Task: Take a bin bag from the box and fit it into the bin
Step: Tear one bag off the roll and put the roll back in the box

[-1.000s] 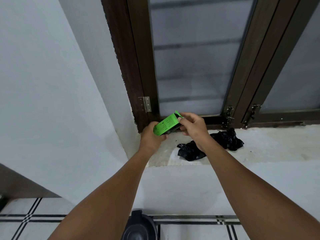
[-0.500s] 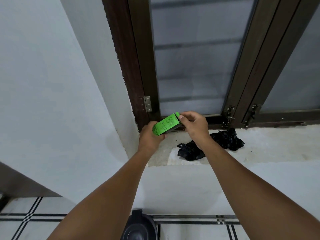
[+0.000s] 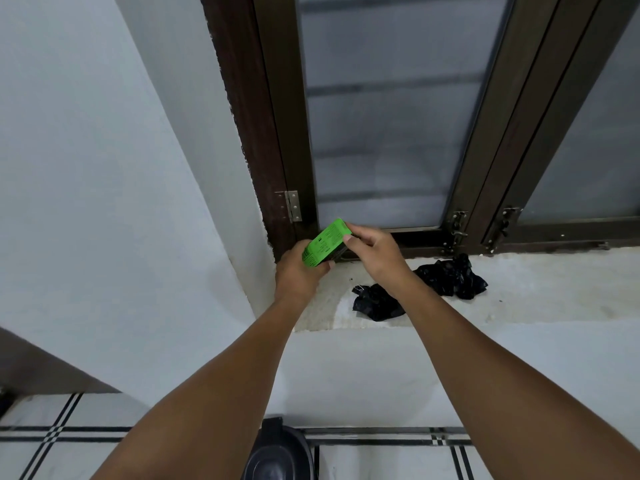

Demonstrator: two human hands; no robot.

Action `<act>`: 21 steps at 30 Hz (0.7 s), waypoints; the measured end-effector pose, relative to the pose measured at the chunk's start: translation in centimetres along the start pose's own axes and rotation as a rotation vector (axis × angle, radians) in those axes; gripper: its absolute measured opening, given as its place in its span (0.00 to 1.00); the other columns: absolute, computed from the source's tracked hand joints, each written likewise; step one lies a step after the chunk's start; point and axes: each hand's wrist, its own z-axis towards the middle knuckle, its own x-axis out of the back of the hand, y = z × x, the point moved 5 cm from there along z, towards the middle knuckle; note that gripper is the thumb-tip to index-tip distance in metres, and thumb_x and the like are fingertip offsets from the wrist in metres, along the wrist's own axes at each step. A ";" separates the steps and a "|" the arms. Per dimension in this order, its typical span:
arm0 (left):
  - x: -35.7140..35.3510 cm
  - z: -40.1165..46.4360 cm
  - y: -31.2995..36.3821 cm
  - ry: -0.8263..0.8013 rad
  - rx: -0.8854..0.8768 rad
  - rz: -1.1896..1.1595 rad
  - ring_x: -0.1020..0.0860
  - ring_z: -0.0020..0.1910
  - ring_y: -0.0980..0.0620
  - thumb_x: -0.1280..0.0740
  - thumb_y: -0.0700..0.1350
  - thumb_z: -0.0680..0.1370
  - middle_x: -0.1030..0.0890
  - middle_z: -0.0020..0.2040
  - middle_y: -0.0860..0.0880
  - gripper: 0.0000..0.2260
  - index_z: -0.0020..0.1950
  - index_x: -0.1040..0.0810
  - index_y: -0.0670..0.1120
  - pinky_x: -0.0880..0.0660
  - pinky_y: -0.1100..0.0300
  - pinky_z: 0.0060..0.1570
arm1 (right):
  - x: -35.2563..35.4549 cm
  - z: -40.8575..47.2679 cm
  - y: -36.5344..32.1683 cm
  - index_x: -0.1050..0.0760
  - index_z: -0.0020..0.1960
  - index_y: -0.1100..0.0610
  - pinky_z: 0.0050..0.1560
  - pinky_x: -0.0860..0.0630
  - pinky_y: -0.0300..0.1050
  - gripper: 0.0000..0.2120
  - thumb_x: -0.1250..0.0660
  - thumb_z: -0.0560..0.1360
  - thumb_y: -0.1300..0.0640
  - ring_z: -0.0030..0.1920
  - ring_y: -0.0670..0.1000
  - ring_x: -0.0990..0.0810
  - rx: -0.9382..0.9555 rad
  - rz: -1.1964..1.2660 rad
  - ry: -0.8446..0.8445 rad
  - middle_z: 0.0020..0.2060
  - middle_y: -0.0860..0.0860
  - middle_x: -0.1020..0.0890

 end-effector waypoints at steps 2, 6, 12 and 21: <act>-0.1 -0.1 -0.2 -0.008 0.005 -0.007 0.18 0.51 0.48 0.23 0.56 0.70 0.19 0.50 0.55 0.19 0.59 0.24 0.61 0.16 0.44 0.47 | -0.6 0.1 0.0 0.20 0.68 0.51 0.69 0.27 0.45 0.18 0.31 0.79 0.52 0.65 0.46 0.21 -0.014 0.034 -0.023 0.63 0.48 0.18; -0.3 -0.2 -0.6 -0.027 -0.015 0.082 0.20 0.52 0.49 0.23 0.55 0.73 0.18 0.53 0.53 0.20 0.62 0.22 0.54 0.19 0.49 0.51 | 0.0 0.1 0.0 0.18 0.64 0.55 0.66 0.23 0.50 0.13 0.33 0.81 0.61 0.60 0.48 0.19 -0.044 0.023 0.070 0.59 0.50 0.16; 0.2 0.4 -0.4 -0.053 -0.024 0.246 0.21 0.57 0.47 0.25 0.57 0.74 0.20 0.59 0.50 0.24 0.68 0.26 0.56 0.21 0.48 0.54 | 0.3 -0.4 1.8 0.21 0.48 0.52 0.57 0.18 0.57 0.08 0.34 0.80 0.64 0.51 0.54 0.16 -0.086 -0.039 0.205 0.47 0.51 0.16; 0.2 1.0 -0.8 -0.075 0.011 0.226 0.22 0.56 0.46 0.24 0.54 0.74 0.21 0.59 0.48 0.23 0.66 0.26 0.55 0.21 0.49 0.54 | 0.4 -0.2 1.9 0.23 0.51 0.47 0.59 0.19 0.59 0.06 0.31 0.78 0.58 0.52 0.50 0.17 -0.126 0.085 0.205 0.47 0.49 0.16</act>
